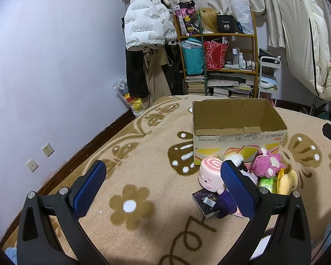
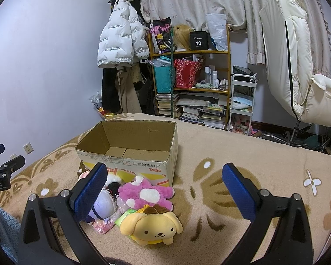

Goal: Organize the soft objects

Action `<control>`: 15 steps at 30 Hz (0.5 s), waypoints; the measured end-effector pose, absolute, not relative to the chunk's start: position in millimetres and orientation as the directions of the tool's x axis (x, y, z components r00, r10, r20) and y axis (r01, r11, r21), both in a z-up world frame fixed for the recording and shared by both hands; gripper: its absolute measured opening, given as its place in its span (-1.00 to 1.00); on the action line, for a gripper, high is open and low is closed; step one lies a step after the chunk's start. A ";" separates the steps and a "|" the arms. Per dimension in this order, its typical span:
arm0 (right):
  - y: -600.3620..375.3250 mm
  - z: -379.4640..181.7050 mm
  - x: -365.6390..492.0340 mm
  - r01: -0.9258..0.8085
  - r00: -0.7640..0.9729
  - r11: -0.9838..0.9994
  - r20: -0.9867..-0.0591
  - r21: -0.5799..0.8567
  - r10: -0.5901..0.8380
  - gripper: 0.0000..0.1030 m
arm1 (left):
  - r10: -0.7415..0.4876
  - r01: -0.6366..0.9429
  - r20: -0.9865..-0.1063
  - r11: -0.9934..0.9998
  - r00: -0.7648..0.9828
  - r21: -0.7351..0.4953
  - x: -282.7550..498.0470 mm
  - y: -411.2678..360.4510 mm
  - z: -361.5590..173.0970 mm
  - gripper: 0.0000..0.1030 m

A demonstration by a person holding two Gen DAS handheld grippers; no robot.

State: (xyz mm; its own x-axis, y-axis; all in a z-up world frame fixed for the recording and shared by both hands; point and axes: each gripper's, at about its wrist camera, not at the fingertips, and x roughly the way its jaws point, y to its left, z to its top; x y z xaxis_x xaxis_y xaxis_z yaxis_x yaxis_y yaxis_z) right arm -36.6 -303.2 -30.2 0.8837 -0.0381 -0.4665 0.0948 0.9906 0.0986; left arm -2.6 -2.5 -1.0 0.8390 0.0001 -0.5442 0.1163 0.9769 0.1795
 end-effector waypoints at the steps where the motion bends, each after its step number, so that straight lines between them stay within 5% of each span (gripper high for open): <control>1: -303.1 -29.9 -36.6 0.095 0.884 0.991 -0.466 0.099 -0.038 1.00 | 0.000 0.116 -0.544 0.977 0.839 0.180 -2.7 -2.4 -1.2 0.99; 15: -301.9 -43.9 -17.1 0.087 0.847 0.986 -0.532 0.139 0.001 1.00 | -0.042 0.186 -0.573 0.963 0.819 0.196 5.6 -19.6 -7.2 0.99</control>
State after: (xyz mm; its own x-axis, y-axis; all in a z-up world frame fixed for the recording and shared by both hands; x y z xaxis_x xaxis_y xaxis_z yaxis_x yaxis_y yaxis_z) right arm -17.1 -301.9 -43.9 0.8467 0.0006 -0.5321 0.0867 0.9865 0.1391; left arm 5.6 -19.6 -7.2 0.8187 -0.0417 -0.5727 0.1861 0.9628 0.1960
